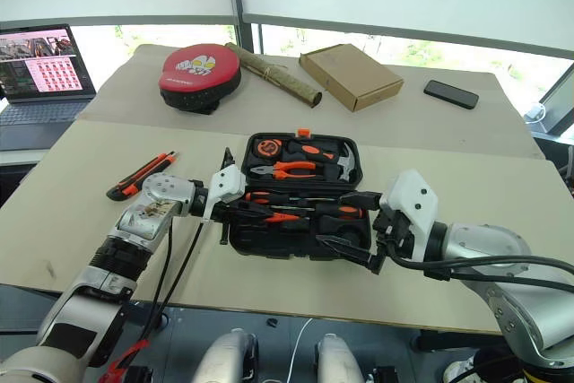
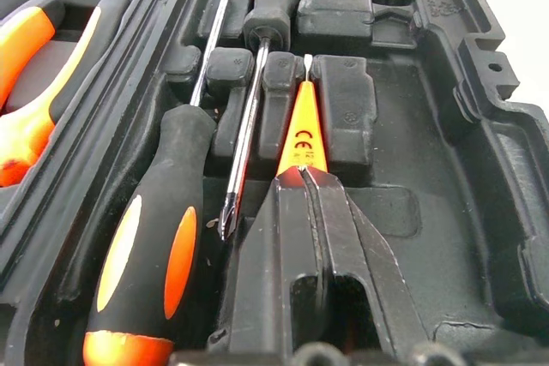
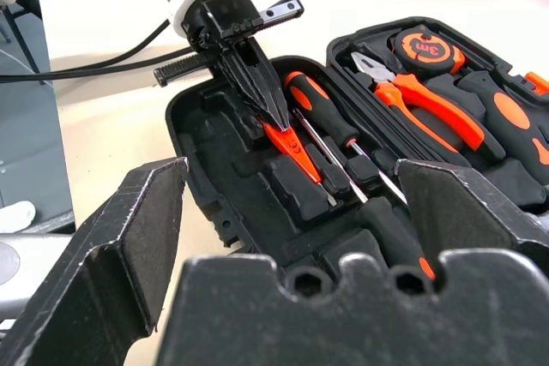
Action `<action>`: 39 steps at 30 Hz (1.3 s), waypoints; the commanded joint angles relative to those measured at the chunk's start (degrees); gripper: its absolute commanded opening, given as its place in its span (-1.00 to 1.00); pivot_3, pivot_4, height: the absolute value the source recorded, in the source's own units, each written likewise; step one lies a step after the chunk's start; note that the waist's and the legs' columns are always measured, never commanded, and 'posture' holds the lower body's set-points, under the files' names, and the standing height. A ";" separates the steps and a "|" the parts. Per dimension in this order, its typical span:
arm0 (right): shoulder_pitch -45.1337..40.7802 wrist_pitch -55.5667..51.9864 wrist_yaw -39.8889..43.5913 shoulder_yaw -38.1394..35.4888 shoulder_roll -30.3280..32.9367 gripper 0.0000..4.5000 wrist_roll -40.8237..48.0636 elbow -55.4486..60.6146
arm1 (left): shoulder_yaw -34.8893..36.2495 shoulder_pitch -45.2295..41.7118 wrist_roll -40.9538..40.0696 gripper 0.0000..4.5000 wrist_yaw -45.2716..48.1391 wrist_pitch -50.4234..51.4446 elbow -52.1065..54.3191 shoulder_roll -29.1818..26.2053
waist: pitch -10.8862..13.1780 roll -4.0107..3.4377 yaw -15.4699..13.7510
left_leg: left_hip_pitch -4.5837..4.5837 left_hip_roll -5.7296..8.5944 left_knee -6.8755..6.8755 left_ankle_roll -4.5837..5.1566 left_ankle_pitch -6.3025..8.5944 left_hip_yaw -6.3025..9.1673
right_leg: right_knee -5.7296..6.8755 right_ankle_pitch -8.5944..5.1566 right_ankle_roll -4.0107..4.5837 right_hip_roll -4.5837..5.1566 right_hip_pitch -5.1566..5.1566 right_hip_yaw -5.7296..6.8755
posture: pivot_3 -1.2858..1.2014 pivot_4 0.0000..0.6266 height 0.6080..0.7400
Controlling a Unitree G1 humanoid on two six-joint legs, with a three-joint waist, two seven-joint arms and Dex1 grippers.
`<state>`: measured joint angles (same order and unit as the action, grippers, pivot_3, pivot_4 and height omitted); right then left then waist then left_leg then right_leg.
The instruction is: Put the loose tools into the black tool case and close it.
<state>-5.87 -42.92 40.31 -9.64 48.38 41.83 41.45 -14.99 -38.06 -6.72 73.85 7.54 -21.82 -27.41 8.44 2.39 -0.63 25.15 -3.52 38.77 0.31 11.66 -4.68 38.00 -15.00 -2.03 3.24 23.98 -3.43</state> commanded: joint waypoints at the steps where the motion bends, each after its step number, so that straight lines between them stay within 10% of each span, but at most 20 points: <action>1: -1.22 0.20 -0.09 -0.43 -0.08 1.00 0.73 0.34 | -1.28 2.19 1.59 -1.00 -0.58 -0.01 -1.32 -0.31 | -0.02 -0.01 0.03 | 0.00 0.00 0.00 0.00 0.00 0.00 | 0.00 0.00 0.00 0.00 0.00 0.00 | 0.03 -0.52 1.00; 7: -4.50 1.00 0.89 2.21 -0.90 1.00 -0.03 -1.69 | 7.61 4.31 -5.93 -1.00 -2.71 9.62 10.87 -4.71 | -0.02 0.00 0.73 | 0.00 -0.09 -0.01 0.00 0.00 -0.02 | 0.03 0.01 0.01 -0.05 0.07 -0.03 | 0.03 -0.52 1.00; 19: -17.74 5.89 11.65 11.92 -3.92 1.00 -3.78 -13.39 | 46.54 41.34 -13.82 0.92 -14.74 23.12 33.75 -18.51 | 0.10 0.00 2.14 | -0.08 -0.25 -0.20 -0.01 0.01 -0.09 | 0.02 0.01 0.08 -0.07 0.19 -0.10 | 0.03 -0.52 1.00; 22: -20.66 6.91 14.07 14.08 -5.36 1.00 -4.77 -16.16 | 52.69 47.80 -13.93 0.97 -17.15 22.03 31.06 -17.28 | 0.12 0.07 1.61 | -0.08 -0.29 -0.20 -0.02 0.01 -0.16 | 0.02 0.01 0.12 -0.05 0.23 -0.06 | 0.03 -0.52 1.00; 29: -22.07 8.65 16.94 15.71 -6.74 1.00 -7.30 -18.69 | 48.90 42.33 -11.56 0.97 -16.09 18.54 21.08 -25.46 | 0.12 0.14 -0.21 | -0.09 -0.28 -0.18 -0.05 0.01 -0.19 | -0.13 -0.07 0.27 0.18 0.30 0.27 | 0.03 -0.52 1.00; 39: -16.15 6.86 12.69 12.18 -6.46 1.00 -6.65 -12.27 | 21.83 -1.43 1.78 0.97 -11.61 12.48 -18.90 -29.68 | 0.12 0.17 -0.08 | 0.08 -0.29 -0.22 -0.08 -0.01 -0.24 | 0.00 -0.01 0.34 0.04 0.27 0.50 | 0.03 -0.52 1.00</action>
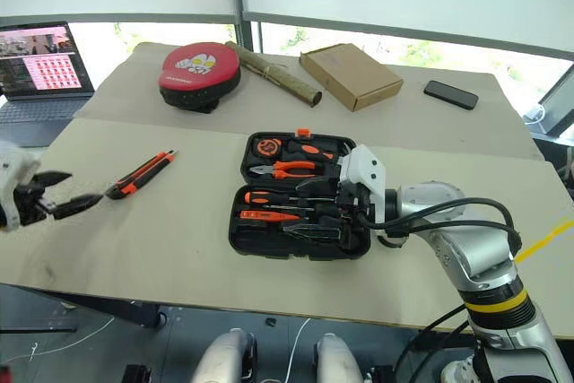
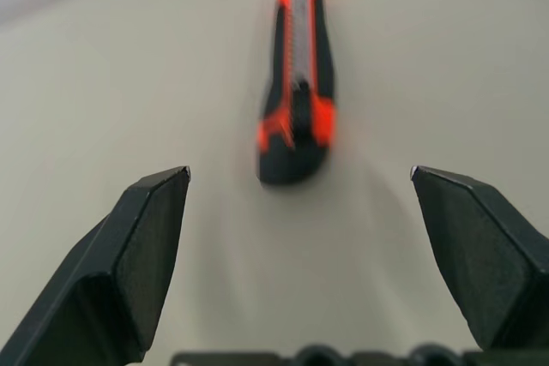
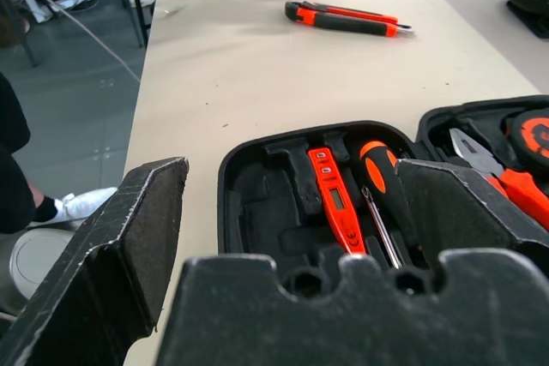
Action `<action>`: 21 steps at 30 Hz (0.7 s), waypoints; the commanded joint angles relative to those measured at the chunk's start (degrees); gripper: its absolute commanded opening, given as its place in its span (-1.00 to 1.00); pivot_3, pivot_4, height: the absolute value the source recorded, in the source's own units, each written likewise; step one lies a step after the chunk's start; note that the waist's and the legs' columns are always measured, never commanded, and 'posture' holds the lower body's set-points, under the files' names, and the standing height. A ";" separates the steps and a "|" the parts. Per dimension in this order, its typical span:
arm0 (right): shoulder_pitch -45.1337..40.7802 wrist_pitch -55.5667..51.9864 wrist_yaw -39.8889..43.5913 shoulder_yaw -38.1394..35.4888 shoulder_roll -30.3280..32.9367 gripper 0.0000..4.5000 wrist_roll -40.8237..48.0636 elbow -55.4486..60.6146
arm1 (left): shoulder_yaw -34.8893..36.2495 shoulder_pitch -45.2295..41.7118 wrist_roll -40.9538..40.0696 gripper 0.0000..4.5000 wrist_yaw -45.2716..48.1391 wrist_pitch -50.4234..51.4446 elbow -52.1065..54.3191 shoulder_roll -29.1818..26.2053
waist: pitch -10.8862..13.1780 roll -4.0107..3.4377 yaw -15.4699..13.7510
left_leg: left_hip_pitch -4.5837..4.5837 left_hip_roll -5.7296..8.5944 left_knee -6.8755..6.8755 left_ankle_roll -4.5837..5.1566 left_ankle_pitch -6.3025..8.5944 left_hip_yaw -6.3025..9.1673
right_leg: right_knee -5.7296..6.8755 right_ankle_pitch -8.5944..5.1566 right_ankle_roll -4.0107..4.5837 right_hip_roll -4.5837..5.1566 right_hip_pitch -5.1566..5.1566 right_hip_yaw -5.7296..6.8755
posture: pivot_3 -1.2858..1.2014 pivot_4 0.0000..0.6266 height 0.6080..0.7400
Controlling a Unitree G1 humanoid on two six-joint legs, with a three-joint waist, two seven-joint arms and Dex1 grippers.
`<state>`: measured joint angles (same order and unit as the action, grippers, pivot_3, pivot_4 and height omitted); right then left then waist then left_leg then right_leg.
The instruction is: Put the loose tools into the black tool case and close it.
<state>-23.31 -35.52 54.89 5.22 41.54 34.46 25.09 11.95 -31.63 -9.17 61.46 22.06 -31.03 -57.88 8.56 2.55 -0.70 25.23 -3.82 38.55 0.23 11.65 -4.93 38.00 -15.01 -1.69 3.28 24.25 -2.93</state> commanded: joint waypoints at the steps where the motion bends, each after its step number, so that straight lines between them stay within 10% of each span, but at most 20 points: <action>1: 2.28 -0.84 -2.75 -3.26 0.55 1.00 0.82 5.18 | -7.14 -11.16 5.69 0.97 1.14 -2.86 -13.33 1.82 | 0.00 0.01 0.06 | 0.02 0.00 0.00 0.00 0.00 0.02 | 0.02 0.00 0.00 -0.04 0.01 0.00 | 0.03 -0.52 1.00; 12: 8.30 -5.06 -8.99 -7.94 1.74 1.00 2.89 13.37 | -17.75 -26.05 16.20 0.97 -0.99 -10.11 -37.13 8.92 | 0.02 0.08 0.78 | 0.07 -0.01 -0.01 0.00 0.00 0.08 | 0.01 -0.02 -0.03 -0.08 0.02 -0.03 | 0.03 -0.52 1.00; 21: 9.01 -5.99 -10.34 -9.35 2.71 1.00 4.06 14.17 | -16.82 -27.12 15.98 -0.25 0.77 -11.37 -39.95 9.15 | 0.02 0.06 0.90 | 0.03 -0.01 0.03 0.00 0.00 0.11 | 0.08 -0.02 -0.04 -0.07 -0.02 -0.03 | 0.03 -0.52 1.00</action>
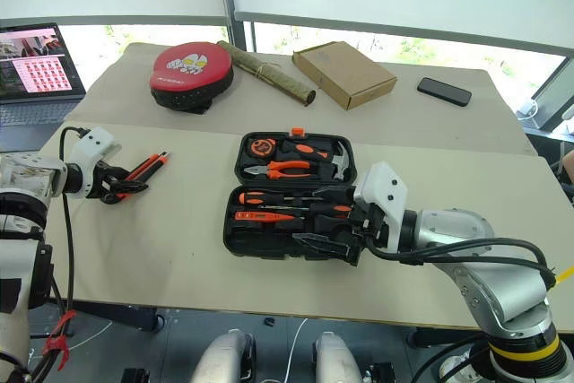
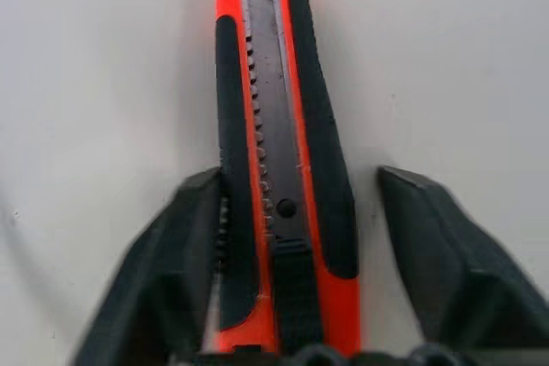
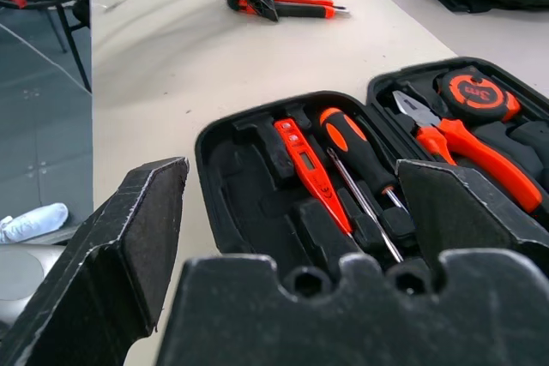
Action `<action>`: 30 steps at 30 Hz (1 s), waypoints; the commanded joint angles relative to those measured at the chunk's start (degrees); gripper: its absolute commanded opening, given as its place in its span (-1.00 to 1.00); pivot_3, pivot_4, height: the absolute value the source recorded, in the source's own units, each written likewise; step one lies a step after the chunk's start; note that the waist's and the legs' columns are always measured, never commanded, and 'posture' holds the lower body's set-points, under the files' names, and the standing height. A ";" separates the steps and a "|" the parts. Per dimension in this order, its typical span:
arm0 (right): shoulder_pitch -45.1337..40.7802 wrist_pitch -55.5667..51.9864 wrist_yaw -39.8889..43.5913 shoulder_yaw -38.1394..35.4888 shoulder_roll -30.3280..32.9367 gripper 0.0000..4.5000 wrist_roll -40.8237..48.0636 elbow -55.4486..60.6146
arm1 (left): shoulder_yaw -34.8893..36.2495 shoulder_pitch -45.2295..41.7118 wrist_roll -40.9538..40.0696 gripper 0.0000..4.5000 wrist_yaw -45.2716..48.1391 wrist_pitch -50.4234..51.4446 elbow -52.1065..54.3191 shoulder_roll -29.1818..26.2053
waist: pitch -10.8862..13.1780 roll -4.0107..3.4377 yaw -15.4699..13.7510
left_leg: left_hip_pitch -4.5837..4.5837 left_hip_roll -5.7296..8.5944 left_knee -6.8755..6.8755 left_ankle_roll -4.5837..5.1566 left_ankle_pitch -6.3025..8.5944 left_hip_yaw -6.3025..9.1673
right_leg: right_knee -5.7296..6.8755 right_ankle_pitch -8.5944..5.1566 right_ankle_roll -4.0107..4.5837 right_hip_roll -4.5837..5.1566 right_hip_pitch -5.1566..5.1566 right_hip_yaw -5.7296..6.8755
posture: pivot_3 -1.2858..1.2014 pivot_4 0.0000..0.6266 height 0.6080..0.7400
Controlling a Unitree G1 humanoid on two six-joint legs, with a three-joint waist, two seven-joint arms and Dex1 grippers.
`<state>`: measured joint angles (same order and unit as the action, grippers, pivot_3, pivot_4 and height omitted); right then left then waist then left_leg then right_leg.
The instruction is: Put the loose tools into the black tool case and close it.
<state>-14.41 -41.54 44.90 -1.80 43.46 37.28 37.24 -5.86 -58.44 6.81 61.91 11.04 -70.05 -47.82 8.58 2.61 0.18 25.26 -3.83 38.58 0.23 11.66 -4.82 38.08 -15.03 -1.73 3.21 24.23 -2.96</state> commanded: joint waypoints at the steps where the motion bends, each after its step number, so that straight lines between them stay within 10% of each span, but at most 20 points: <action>1: 0.15 -0.01 -0.35 -2.44 0.88 1.00 1.34 2.06 | 1.47 -0.37 -0.42 -0.26 0.49 -0.77 -0.72 -0.96 | 0.00 0.00 0.02 | 0.00 0.00 0.00 0.00 0.00 0.00 | 0.00 0.00 0.00 0.00 0.00 0.00 | 0.03 -0.52 1.00; 13: 3.51 -1.40 0.28 -4.61 4.03 1.00 2.49 3.62 | -3.15 13.54 -16.48 -0.26 18.38 13.10 64.44 4.79 | 0.09 0.10 -0.53 | 0.22 0.09 0.20 0.03 0.01 0.17 | -0.05 0.06 -0.14 0.09 -0.04 0.08 | 0.03 -0.52 1.00; 30: 17.00 -2.71 -4.84 -11.77 6.07 1.00 6.27 12.00 | -23.52 16.49 -8.63 -0.26 18.16 18.35 76.43 9.95 | 0.07 0.04 -0.21 | 0.09 0.10 0.25 0.03 0.00 0.24 | -0.05 0.03 -0.17 -0.05 -0.13 -0.14 | 0.03 -0.52 1.00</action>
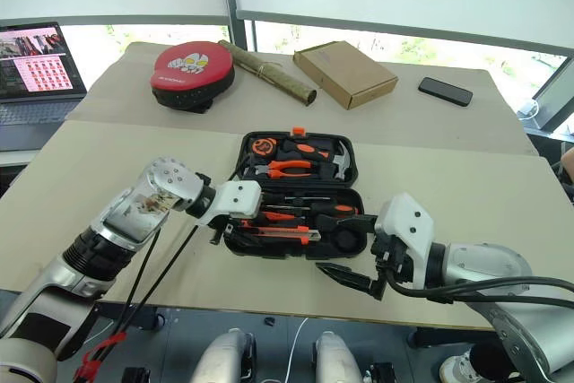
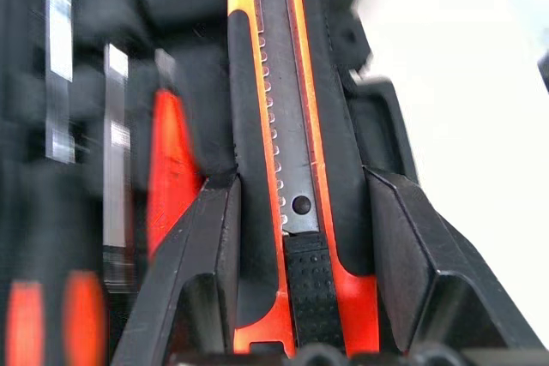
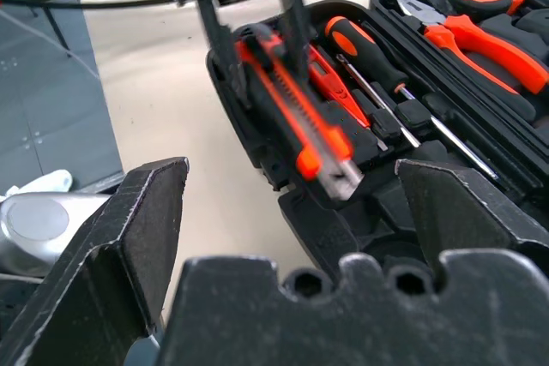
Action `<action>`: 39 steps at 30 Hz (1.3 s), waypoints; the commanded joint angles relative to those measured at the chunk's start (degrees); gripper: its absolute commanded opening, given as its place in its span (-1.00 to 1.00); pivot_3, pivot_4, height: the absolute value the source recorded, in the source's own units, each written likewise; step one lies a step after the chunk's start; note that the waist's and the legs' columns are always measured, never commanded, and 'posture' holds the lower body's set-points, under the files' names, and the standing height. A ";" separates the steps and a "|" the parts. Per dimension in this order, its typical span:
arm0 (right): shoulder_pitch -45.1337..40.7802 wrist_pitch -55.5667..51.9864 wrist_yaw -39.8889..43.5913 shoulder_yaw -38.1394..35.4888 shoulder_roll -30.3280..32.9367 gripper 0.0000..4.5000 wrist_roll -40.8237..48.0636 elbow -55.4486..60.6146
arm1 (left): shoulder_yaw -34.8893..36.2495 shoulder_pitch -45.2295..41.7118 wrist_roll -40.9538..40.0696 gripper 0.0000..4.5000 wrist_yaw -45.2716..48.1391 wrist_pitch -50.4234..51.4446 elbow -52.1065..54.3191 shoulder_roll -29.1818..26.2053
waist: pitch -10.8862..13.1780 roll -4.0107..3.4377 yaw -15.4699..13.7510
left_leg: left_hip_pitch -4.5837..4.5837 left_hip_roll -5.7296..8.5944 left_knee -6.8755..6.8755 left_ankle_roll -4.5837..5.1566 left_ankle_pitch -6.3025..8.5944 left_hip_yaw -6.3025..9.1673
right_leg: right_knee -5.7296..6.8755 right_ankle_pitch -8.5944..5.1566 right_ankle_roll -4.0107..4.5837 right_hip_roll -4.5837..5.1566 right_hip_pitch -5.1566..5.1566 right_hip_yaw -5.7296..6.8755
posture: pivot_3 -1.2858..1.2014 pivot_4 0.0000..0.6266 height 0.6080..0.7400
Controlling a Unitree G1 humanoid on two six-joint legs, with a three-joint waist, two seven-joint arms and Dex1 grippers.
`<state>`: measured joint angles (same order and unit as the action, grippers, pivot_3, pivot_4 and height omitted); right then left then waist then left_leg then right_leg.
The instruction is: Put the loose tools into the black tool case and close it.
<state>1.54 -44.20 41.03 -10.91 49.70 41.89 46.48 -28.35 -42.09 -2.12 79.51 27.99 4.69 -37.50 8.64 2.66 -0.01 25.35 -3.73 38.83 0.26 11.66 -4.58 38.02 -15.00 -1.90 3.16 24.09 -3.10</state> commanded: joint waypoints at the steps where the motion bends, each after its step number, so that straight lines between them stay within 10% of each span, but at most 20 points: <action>1: 1.59 -0.08 -1.24 -3.10 -0.16 1.00 1.93 3.16 | -1.54 0.04 0.53 -0.26 0.68 1.32 1.46 -0.23 | 0.00 0.00 -0.10 | 0.00 0.00 0.00 0.00 0.00 0.00 | 0.00 0.00 0.00 0.00 0.00 0.00 | 0.03 -0.52 1.00; 15: 1.09 0.51 -3.77 -2.69 -0.09 1.00 2.68 2.85 | -5.25 -3.62 2.56 -0.26 0.89 3.82 -4.19 3.81 | -0.10 -0.12 -0.75 | -0.09 0.04 0.05 0.01 0.00 0.03 | -0.02 0.00 -0.02 0.01 -0.15 -0.02 | 0.03 -0.52 1.00; 23: 0.21 1.10 -4.12 -1.13 -0.53 1.00 2.15 1.89 | -1.58 -5.82 -1.95 0.97 3.26 10.14 -0.58 2.07 | -0.10 -0.12 -0.22 | -0.06 0.02 -0.02 0.02 0.01 0.05 | -0.02 -0.01 -0.02 -0.04 -0.04 -0.09 | 0.03 -0.52 1.00; 28: -0.03 1.49 -3.85 -0.77 -0.88 1.00 1.59 1.07 | 2.41 -7.76 -4.79 0.97 2.46 10.61 -1.05 1.63 | -0.09 -0.12 -0.20 | -0.06 0.03 0.01 0.02 0.01 0.05 | 0.00 -0.01 -0.02 -0.03 -0.04 -0.10 | 0.03 -0.52 1.00; 39: -0.22 1.80 -3.15 -0.71 -0.71 1.00 1.06 0.24 | 0.68 -4.49 -4.51 -0.70 2.94 4.37 -1.97 0.94 | -0.09 -0.13 -0.36 | -0.06 0.03 0.01 0.02 0.01 0.02 | -0.01 -0.01 -0.02 -0.02 -0.03 -0.12 | 0.03 -0.52 1.00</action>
<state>1.71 -43.96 37.52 -10.50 48.79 43.28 45.86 -27.57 -46.71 -6.70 82.06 33.92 1.47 -36.52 8.55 2.53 -0.36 25.30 -3.70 38.84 0.28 11.66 -4.56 38.02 -15.01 -1.92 3.13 24.06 -3.22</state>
